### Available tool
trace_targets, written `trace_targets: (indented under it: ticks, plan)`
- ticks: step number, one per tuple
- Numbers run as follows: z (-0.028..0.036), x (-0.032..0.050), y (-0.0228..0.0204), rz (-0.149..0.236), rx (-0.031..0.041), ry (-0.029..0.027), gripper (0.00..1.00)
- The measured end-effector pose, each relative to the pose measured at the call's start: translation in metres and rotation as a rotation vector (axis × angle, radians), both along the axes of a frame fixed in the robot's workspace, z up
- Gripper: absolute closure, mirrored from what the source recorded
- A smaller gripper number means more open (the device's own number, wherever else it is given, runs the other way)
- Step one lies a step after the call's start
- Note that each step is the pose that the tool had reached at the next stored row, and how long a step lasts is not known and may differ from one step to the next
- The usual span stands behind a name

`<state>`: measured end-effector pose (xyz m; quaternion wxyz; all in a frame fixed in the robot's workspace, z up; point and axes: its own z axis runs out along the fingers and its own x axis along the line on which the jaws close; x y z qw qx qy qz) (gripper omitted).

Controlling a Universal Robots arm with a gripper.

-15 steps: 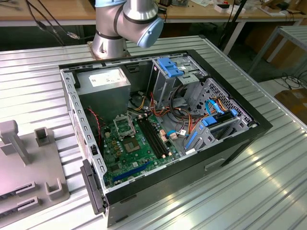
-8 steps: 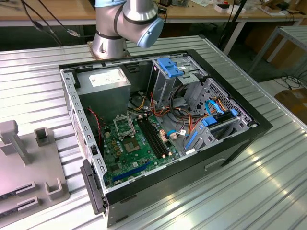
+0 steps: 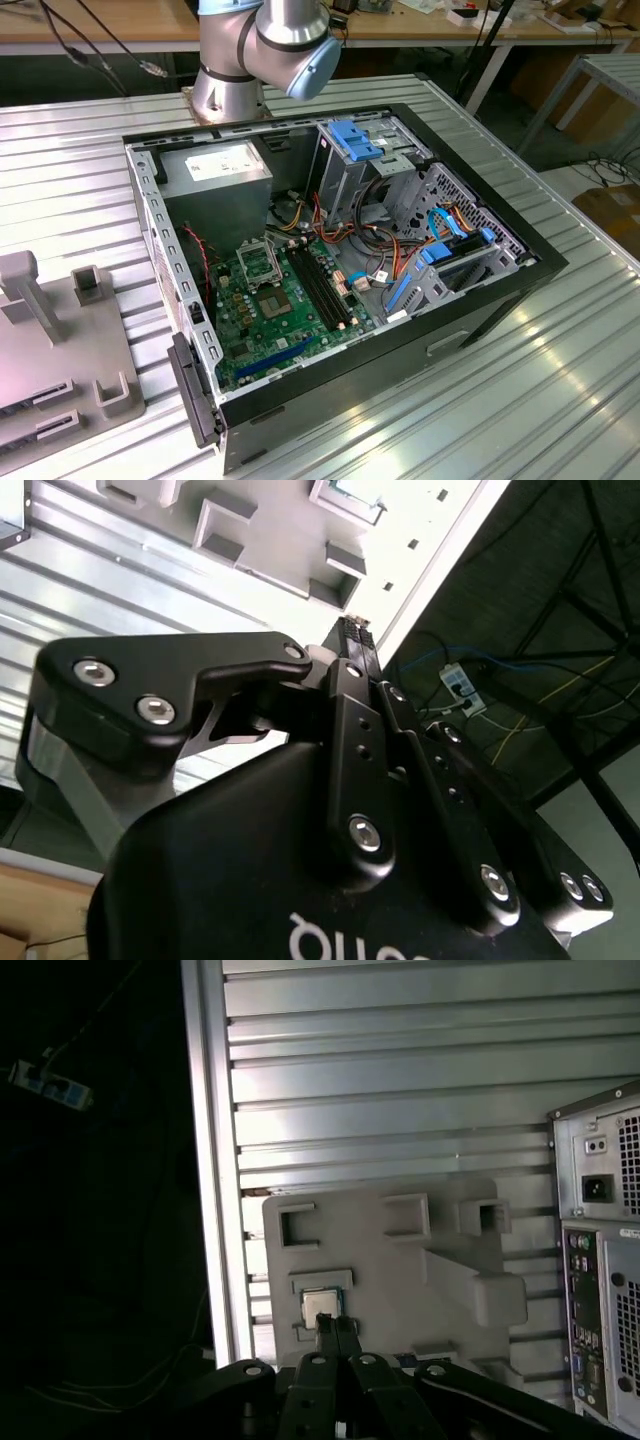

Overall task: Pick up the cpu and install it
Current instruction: 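Reach for the cpu, then pick up the cpu and move it towards the insertion slot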

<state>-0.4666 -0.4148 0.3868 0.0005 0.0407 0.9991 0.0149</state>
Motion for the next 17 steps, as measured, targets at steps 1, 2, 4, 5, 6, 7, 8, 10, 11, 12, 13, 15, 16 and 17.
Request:
trace_targets:
  ticks: [1,2,4,5,6,7,8,10,11,12,13,15,16,17]
  plan:
    - [-0.0012,-0.0003,-0.0006,0.0,-0.0002,0.004,0.89]
    - [-0.0022,-0.0006,-0.0011,0.0,-0.0002,0.0078,0.89]
    - [-0.0041,-0.0011,-0.0018,0.0,-0.0002,0.0172,0.89]
    - [-0.0056,-0.0014,-0.0024,0.0,-0.0001,0.0239,0.89]
    - [-0.0072,-0.0019,-0.0035,0.0,-0.0001,0.0313,0.89]
    - [-0.008,-0.0022,-0.0046,0.0,-0.0002,0.0351,0.89]
    - [-0.0085,-0.0024,-0.0052,0.0,-0.0002,0.0379,0.89]
    - [-0.0086,-0.0025,-0.0053,0.0,-0.0003,0.039,0.89]
    - [-0.0087,-0.0027,-0.0054,0.0,-0.0001,0.0389,0.89]
    - [-0.0088,-0.0029,-0.0054,0.0,-0.0001,0.0389,0.89]
    - [-0.0087,-0.003,-0.0054,0.0,-0.0002,0.039,0.89]
    - [-0.0088,-0.003,-0.0054,0.0,-0.0001,0.039,0.89]
    - [-0.0087,-0.003,-0.0054,0.0,-0.0002,0.039,0.89]
    - [-0.0087,-0.003,-0.0054,0.0,-0.0002,0.039,0.89]
